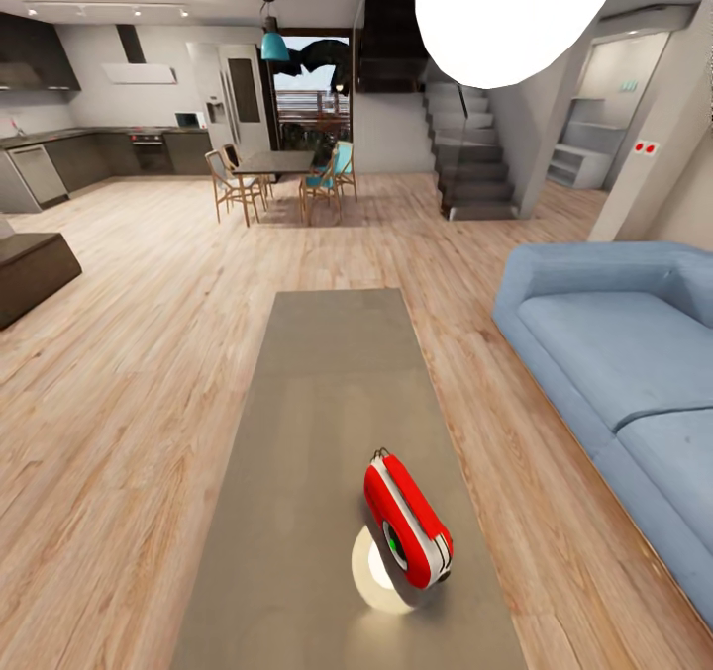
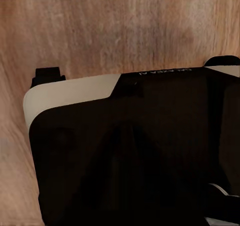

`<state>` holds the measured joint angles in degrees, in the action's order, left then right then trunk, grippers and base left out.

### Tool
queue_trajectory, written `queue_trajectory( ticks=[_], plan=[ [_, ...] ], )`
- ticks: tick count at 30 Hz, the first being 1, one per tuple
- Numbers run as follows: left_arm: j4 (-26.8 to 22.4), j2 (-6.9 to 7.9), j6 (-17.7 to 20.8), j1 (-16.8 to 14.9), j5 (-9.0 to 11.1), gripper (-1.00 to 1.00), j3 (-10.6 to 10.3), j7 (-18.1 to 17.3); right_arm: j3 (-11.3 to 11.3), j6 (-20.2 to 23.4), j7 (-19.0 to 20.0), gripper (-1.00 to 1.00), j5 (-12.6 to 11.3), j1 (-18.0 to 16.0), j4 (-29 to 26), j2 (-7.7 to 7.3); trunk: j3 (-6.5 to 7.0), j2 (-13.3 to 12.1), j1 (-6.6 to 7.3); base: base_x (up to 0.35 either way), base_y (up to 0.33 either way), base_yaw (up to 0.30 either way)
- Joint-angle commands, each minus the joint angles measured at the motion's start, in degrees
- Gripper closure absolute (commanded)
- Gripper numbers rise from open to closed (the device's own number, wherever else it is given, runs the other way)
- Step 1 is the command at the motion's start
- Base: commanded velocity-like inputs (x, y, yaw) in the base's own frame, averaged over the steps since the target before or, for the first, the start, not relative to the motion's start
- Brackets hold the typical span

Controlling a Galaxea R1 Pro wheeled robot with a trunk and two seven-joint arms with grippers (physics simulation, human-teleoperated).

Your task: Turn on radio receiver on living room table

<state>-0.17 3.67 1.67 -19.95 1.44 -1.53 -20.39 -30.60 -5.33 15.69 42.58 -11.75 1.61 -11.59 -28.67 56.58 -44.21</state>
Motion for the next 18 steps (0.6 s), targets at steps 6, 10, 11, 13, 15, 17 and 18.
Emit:
queue_trajectory(
  ticks=[6, 10, 11, 13, 15, 17, 18],
  plan=[
    [0.05, -1.14, 0.08, 0.83, 0.05, 1.0, 0.04, 4.23, -0.02, -0.1, -3.37, -1.0, -1.23, 0.85, 0.2, 1.54, 0.54, 0.0, 0.0, 0.0, 0.0, 0.0],
    [0.04, -1.44, 0.09, 1.19, 0.05, 1.0, 0.04, 4.81, -0.06, -0.18, -5.53, -1.0, -3.4, 1.78, 0.17, 2.86, 0.9, 0.0, 0.0, 0.0, 0.0, 0.0],
    [0.06, -1.5, 0.09, 1.44, 0.05, 1.0, 0.04, 4.9, -0.06, -0.19, -5.87, -1.0, -4.28, 1.92, 0.17, 3.09, 0.99, 0.0, 0.0, 0.0, 0.0, 0.0],
    [0.06, -1.6, 0.09, 1.71, 0.06, 1.0, 0.04, 5.0, -0.06, -0.2, -6.16, -1.0, -5.24, 2.04, 0.18, 3.35, 1.17, 0.0, 0.0, 0.0, 0.0, 0.0],
    [0.02, -1.64, 0.09, 1.99, 0.1, 1.0, 0.04, 5.06, -0.07, -0.21, -6.39, -1.0, -5.91, 2.12, 0.19, 3.6, 1.35, 0.0, 0.0, 0.0, 0.0, 0.0],
    [0.02, -1.66, 0.09, 2.12, 0.12, 1.0, 0.04, 5.08, -0.07, -0.21, -6.45, -1.0, -6.13, 2.14, 0.21, 3.85, 1.53, 0.0, 0.0, 0.0, 0.0, 0.0],
    [0.04, -1.68, 0.09, 2.16, 0.13, 1.0, 0.04, 5.08, -0.07, -0.21, -6.47, -1.0, -6.18, 2.15, 0.21, 3.96, 1.62, 0.0, 0.0, 0.0, 0.0, 0.0]
  ],
)
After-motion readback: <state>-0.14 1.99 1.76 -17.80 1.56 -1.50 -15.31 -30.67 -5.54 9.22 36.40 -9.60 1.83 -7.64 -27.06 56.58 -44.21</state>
